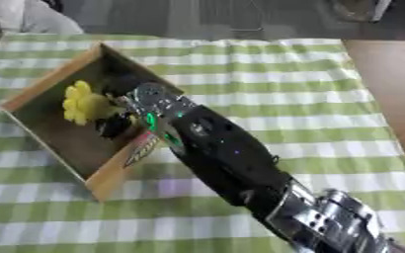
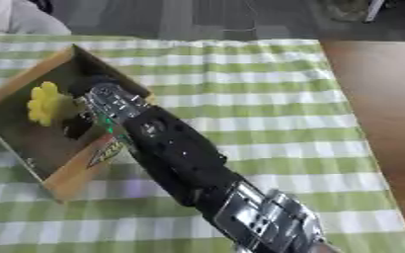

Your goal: Pick up objects on the table and place them in the box.

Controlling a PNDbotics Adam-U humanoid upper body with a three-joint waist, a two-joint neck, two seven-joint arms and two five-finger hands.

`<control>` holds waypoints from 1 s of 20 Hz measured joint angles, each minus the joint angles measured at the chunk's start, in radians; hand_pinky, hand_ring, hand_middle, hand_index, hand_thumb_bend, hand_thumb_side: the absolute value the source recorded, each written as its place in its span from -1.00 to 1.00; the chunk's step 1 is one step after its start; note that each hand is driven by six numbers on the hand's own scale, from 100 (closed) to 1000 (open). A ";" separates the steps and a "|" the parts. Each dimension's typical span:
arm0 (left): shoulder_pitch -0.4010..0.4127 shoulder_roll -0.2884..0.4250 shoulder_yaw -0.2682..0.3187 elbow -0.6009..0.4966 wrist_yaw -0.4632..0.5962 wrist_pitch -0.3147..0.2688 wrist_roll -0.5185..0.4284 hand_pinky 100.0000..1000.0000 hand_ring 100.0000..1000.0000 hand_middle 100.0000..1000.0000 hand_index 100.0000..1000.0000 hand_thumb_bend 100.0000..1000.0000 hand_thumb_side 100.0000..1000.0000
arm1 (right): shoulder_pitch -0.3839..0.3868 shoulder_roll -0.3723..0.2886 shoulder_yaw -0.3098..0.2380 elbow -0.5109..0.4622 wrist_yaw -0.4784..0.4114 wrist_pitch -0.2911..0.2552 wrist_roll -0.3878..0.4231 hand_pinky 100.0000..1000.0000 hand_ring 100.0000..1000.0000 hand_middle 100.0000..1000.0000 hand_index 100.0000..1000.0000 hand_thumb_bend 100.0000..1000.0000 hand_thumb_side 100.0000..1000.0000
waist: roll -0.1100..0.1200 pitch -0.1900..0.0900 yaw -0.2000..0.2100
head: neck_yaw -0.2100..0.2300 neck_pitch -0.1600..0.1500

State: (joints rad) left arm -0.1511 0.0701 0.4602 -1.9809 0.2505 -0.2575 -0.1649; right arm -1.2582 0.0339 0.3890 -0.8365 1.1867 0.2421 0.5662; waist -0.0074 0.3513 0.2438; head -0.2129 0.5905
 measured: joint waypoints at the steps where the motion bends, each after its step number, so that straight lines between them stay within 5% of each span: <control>1: 0.000 0.000 0.000 0.000 0.000 0.000 0.000 0.44 0.21 0.11 0.41 -1.00 0.80 | 0.000 0.001 -0.002 0.002 0.000 0.001 0.001 0.61 0.79 0.36 0.86 -0.50 0.27 | 0.000 0.000 0.000 | 0.000 0.000; 3: 0.000 0.000 0.000 0.000 0.000 0.001 -0.001 0.44 0.21 0.11 0.41 -1.00 0.80 | -0.001 0.005 -0.004 0.003 0.000 0.003 0.007 0.65 0.85 0.46 0.94 -0.02 0.25 | 0.000 0.000 0.001 | 0.000 0.000; 7: 0.000 0.000 0.000 0.000 0.000 0.001 -0.001 0.44 0.21 0.11 0.41 -1.00 0.80 | -0.005 0.007 -0.006 0.005 0.000 0.005 0.024 0.69 0.91 0.58 1.00 0.41 0.24 | 0.000 0.000 0.002 | -0.001 0.000; 15: 0.000 0.000 0.000 0.000 0.000 0.001 -0.002 0.44 0.21 0.11 0.41 -1.00 0.80 | -0.020 0.005 -0.007 -0.037 -0.018 0.006 0.032 0.72 0.89 0.58 1.00 0.42 0.22 | 0.000 0.000 -0.002 | -0.001 0.000; 20: 0.000 0.000 0.000 0.000 0.000 0.001 -0.001 0.44 0.21 0.11 0.41 -1.00 0.80 | -0.045 -0.027 -0.007 -0.140 -0.076 0.013 0.015 0.72 0.85 0.53 1.00 0.23 0.46 | 0.000 -0.001 -0.017 | 0.008 0.000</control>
State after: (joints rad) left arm -0.1511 0.0700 0.4603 -1.9809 0.2505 -0.2564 -0.1658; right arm -1.3029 0.0069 0.3820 -0.9770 1.1111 0.2556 0.5816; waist -0.0070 0.3507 0.2265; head -0.2053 0.5905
